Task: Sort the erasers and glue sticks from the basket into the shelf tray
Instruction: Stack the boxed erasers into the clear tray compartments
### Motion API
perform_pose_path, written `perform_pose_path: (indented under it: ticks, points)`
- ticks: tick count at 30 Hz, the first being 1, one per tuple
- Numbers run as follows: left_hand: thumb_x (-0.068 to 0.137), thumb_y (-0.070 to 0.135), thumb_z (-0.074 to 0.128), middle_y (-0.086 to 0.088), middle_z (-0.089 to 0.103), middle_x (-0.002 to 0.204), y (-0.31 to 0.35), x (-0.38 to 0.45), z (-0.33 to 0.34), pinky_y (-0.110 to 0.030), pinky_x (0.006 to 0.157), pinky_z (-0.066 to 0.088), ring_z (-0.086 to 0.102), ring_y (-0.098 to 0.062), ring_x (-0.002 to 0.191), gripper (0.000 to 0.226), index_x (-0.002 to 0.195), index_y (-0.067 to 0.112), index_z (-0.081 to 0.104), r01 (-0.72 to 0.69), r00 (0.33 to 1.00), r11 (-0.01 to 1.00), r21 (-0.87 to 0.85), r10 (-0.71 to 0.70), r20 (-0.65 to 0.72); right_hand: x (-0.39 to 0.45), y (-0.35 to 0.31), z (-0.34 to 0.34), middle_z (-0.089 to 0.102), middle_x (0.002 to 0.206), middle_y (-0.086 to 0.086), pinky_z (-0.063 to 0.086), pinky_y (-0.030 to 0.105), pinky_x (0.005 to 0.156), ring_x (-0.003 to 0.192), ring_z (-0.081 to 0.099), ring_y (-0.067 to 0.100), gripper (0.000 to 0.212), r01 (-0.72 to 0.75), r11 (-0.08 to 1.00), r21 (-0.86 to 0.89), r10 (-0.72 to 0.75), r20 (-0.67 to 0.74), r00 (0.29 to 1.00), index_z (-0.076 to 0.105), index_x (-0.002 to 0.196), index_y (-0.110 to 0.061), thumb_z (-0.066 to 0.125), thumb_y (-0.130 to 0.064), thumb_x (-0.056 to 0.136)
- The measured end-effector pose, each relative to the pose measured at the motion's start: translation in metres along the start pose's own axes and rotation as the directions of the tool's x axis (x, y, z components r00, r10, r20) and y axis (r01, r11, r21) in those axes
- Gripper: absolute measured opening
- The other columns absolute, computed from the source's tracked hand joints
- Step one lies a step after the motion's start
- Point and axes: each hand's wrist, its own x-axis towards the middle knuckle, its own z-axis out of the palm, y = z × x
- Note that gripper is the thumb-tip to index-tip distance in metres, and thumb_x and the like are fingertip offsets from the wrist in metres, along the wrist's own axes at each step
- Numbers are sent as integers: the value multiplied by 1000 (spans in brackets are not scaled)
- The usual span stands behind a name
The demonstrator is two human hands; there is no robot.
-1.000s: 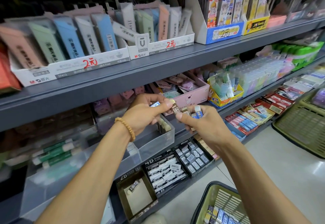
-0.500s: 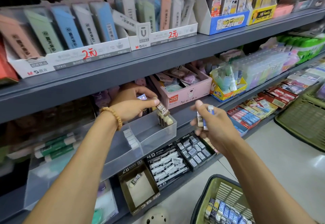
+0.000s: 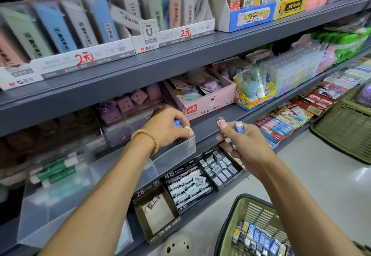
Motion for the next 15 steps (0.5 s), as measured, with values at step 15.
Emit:
perform_pose_path:
  ticks: [15]
  points:
    - [83,18,75,8,63,65,-6,-4,4,-12,41,37,48,-8,35,8,83,12,69,122,988,972,-203,-99,121,-4,3,-1,52,83,15,33,21,48,57,41,10,14,23,1000,-21,-21,94,995,71,103,-11,62,-5,96]
